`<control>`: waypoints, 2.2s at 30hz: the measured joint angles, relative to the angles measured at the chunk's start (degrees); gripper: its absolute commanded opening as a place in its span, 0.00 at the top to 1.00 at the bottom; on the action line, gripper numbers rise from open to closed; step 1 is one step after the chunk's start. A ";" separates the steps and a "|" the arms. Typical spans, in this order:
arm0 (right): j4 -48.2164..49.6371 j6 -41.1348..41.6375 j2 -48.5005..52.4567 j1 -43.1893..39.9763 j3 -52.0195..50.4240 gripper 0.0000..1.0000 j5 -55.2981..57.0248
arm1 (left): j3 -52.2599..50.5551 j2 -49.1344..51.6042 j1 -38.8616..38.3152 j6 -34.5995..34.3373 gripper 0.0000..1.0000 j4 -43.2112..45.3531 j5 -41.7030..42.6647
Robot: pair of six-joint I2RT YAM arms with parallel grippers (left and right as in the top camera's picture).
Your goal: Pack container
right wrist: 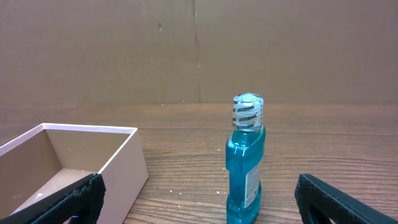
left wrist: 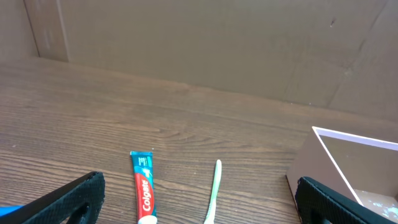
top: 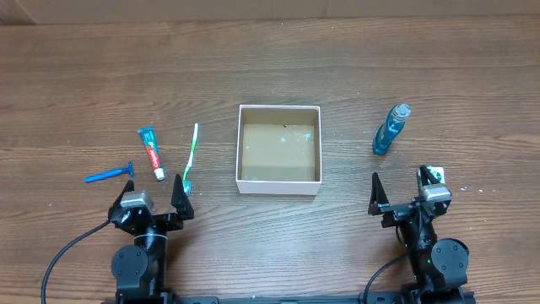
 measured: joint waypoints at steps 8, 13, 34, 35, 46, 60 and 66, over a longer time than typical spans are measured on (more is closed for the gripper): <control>0.37 0.00 0.00 -0.02 0.00 0.00 0.02 | 0.00 0.00 0.00 -0.02 0.00 0.00 0.00; 0.02 1.36 0.00 -0.02 0.00 0.00 0.00 | 0.00 0.00 0.00 -0.04 0.00 0.42 0.17; -8.68 8.41 35.82 -0.17 25.14 0.00 0.17 | 26.27 15.32 0.00 -0.55 0.00 -20.22 1.95; -11.13 8.39 39.82 -0.33 29.05 0.00 0.22 | 28.39 18.08 0.00 -0.55 0.00 -21.18 1.99; -40.70 8.87 70.53 -7.06 66.45 0.00 -2.93 | 51.84 41.05 0.00 -0.55 0.00 -39.34 4.44; -59.28 9.01 86.95 -12.39 86.79 0.00 -7.76 | 70.03 59.67 0.00 -0.68 0.00 -57.40 7.30; -59.84 10.97 86.97 -12.37 89.05 0.00 -7.85 | 70.07 59.93 0.00 -0.70 0.00 -57.27 7.45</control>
